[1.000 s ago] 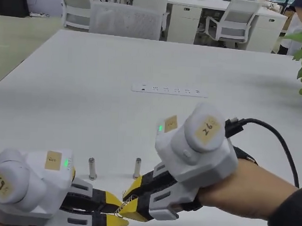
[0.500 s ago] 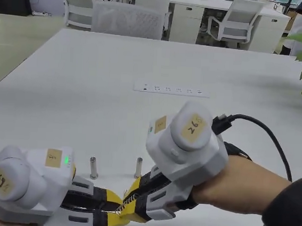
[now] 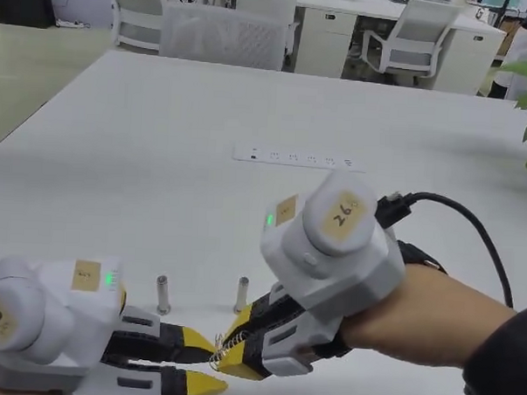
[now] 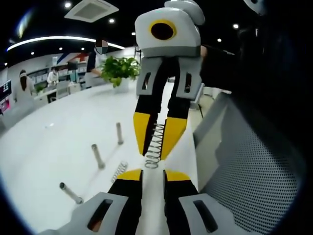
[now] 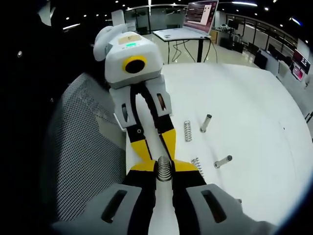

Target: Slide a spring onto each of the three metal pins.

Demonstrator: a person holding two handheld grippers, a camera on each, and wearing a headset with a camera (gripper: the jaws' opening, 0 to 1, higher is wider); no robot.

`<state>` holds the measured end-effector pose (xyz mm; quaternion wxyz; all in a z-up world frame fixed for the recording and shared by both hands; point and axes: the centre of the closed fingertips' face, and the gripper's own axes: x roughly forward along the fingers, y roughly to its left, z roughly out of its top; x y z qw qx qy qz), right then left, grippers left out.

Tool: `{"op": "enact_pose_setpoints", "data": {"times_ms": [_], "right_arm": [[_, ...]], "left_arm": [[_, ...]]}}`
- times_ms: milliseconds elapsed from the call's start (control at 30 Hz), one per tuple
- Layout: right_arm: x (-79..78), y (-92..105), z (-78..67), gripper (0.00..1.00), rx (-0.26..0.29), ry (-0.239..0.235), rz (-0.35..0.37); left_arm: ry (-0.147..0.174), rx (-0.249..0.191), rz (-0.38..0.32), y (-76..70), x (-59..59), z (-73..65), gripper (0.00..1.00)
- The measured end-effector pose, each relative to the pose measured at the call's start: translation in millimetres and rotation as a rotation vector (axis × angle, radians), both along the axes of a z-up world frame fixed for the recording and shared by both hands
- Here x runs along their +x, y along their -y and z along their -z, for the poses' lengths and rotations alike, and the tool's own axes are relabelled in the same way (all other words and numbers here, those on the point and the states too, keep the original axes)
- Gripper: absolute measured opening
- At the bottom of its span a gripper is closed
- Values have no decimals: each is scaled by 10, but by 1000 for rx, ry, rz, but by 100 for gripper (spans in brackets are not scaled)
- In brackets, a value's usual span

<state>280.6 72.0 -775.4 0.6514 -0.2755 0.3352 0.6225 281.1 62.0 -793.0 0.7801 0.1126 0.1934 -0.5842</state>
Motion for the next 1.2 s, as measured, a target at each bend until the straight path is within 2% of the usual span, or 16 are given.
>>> {"op": "enact_pose_setpoints", "data": {"times_ms": [333, 600, 700, 933, 1033, 1200], "right_arm": [[167, 276, -22, 8, -63, 30, 23], [377, 582, -93, 8, -118, 59, 62], [481, 713, -116, 8, -155, 77, 74], [700, 909, -188, 8, -217, 117, 92], [772, 949, -181, 8, -230, 116, 95], [905, 1044, -100, 8, -284, 127, 102]], "left_arm": [[-9, -17, -67, -133, 92, 8, 18], [-18, -42, -130, -242, 154, -32, 22], [-19, -53, -148, -267, 167, -54, 23], [-27, -63, -176, -310, 170, -52, 24], [-30, -61, -177, -311, 164, -44, 24], [-32, -59, -178, -306, 159, -42, 24]]}}
